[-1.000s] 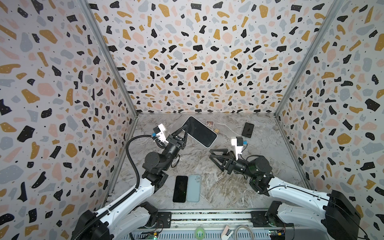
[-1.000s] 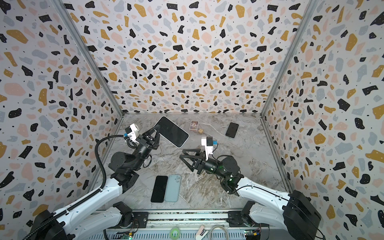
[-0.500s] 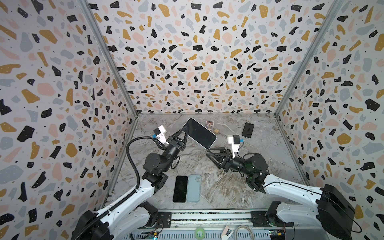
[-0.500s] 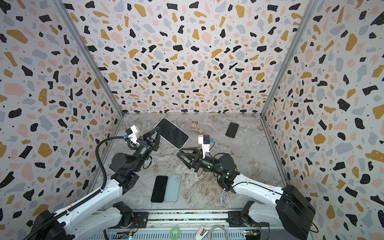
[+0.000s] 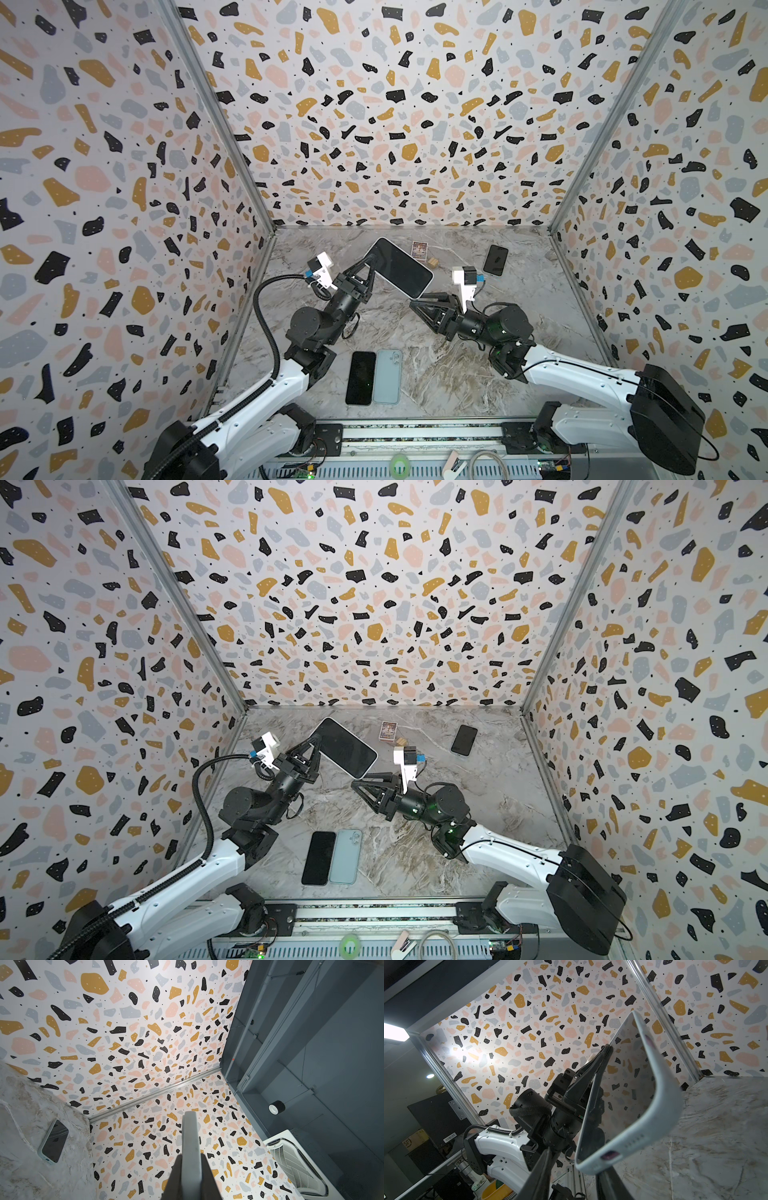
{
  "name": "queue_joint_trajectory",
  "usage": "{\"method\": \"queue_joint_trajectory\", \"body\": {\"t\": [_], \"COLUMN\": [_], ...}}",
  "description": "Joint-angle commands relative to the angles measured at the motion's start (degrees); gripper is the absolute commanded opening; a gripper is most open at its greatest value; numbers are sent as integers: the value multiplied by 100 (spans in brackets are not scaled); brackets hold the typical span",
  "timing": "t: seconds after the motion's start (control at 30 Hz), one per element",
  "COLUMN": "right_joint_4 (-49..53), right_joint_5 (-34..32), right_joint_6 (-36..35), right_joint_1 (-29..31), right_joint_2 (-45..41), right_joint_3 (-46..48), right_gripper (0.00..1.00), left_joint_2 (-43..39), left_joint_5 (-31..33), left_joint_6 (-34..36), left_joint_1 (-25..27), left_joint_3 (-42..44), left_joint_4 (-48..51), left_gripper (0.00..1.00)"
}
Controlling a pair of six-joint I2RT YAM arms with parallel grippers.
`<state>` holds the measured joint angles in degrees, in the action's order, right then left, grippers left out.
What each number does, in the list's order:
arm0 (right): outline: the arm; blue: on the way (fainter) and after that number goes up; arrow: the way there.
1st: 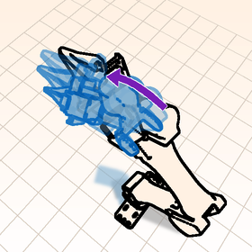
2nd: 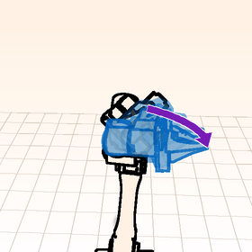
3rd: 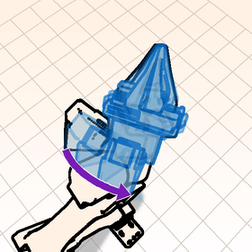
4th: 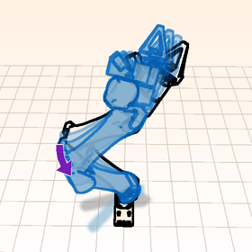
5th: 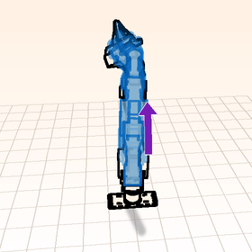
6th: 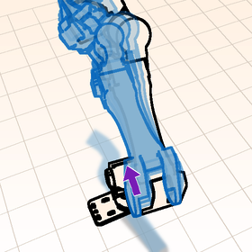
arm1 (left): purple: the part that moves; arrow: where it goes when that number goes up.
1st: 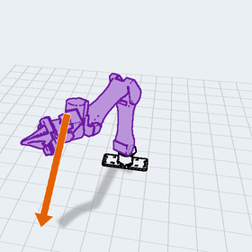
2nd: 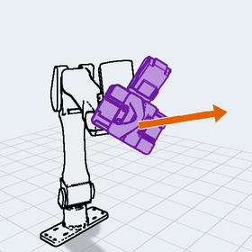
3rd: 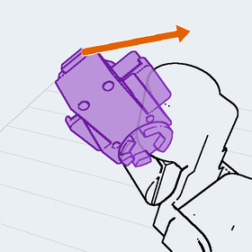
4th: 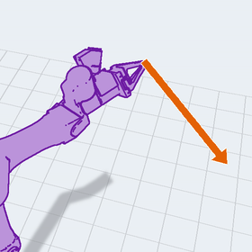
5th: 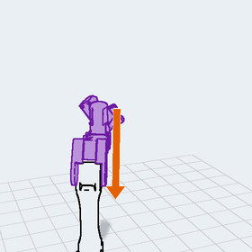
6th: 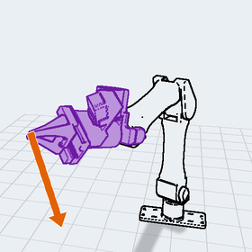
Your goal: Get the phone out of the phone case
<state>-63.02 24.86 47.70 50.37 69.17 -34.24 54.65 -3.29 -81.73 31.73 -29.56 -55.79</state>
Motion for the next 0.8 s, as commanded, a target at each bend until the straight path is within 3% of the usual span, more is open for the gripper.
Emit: {"method": "queue_joint_trajectory", "body": {"t": [0.0, 0.5, 0.77], "right_joint_4": [-157, -43, 405], "right_joint_5": [52, 55, 124], "right_joint_6": [-20, -175, -570], "right_joint_1": [22, 18, 21], "right_joint_2": [-36, -55, -188], "right_joint_3": [-268, -276, -263], "right_gripper": [34, 4, 0], "left_joint_2": [-156, -221, -262], "left_joint_5": [65, 4, -57], "left_joint_6": [-40, -53, -187], "left_joint_1": [-7, -8, -8], "left_joint_3": [7, -6, -148], "left_joint_4": [-640, -549, -154], "left_gripper": [0, 0, 0]}}
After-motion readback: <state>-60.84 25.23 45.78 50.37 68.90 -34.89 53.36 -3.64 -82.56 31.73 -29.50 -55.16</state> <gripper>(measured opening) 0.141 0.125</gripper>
